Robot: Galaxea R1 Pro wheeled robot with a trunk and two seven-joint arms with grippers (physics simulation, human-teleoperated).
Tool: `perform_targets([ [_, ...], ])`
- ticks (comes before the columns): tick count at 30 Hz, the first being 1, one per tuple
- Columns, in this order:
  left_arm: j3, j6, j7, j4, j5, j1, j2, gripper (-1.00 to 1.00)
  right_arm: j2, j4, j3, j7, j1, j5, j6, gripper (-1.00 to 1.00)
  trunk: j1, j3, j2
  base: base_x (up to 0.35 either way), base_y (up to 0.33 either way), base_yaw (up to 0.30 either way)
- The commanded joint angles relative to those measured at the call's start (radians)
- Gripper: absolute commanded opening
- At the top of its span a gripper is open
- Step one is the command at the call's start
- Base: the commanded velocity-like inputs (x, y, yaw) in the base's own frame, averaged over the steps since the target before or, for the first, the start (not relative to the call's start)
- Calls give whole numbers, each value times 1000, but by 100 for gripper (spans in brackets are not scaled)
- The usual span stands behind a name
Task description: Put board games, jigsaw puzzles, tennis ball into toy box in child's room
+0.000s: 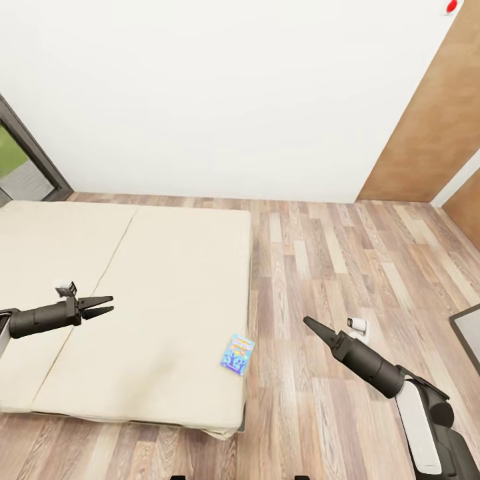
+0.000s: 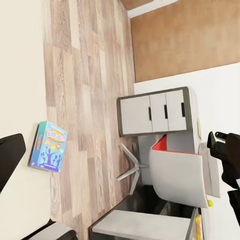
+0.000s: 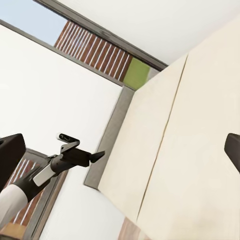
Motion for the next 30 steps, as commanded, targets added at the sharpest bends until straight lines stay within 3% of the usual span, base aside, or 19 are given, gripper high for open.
perform_targets([
  [1,0,11,-4,0,-1,-1,0,100,0,0,-1,0,-1,-4,6,100,1,0,-2,0,0,71],
  [30,-1,10,-4,0,-2,1,-20,100,0,1,-1,-12,-1,-5,6,100,1,48,-2,0,0,71],
])
